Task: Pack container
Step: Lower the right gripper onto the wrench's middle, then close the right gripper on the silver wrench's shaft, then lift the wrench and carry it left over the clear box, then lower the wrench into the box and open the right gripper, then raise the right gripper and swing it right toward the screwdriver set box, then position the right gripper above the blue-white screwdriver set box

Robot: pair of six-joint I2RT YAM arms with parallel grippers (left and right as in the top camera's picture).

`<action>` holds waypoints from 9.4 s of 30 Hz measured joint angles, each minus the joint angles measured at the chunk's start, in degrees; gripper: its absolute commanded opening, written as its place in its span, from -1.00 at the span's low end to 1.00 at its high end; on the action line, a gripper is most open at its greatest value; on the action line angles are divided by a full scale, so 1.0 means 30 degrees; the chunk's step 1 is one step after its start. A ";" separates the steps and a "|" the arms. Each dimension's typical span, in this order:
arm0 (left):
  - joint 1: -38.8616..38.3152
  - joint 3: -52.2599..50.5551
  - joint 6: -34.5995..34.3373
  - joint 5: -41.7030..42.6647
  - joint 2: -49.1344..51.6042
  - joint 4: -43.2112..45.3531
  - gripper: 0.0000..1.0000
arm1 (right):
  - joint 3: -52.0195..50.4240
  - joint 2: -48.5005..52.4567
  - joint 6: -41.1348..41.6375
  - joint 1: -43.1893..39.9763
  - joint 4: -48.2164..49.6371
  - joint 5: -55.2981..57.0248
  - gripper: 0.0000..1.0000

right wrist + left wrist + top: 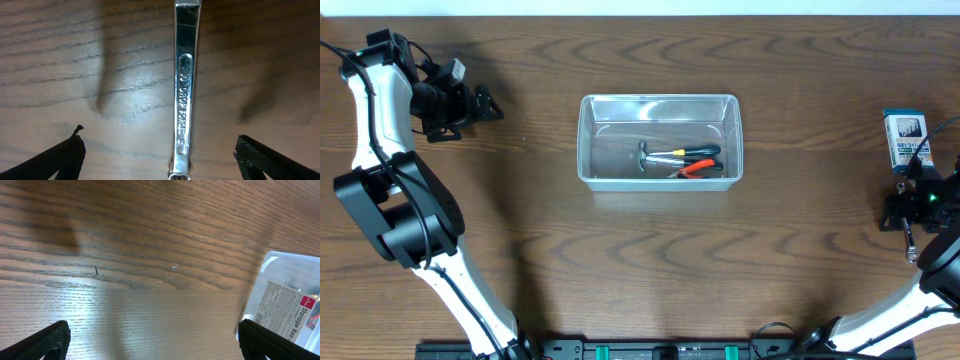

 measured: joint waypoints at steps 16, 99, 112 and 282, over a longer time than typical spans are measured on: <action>0.0000 0.0000 0.0000 0.0000 0.0000 0.0000 0.96 | 0.0000 0.0372 -0.0015 0.0000 0.0721 0.0787 0.93; 0.0000 0.0000 -0.0007 0.0000 0.0000 0.0000 0.96 | -0.0627 0.0401 0.0058 0.0707 0.1304 0.1253 -0.97; 0.0000 0.0000 -0.0007 0.0000 0.0000 -0.0007 0.97 | 0.3111 0.0648 0.0918 0.2193 -0.1049 0.1268 -0.98; 0.0000 0.0000 -0.0007 0.0000 0.0000 0.0000 0.96 | 1.9832 0.9151 0.3694 0.3264 -0.5756 -0.1231 0.99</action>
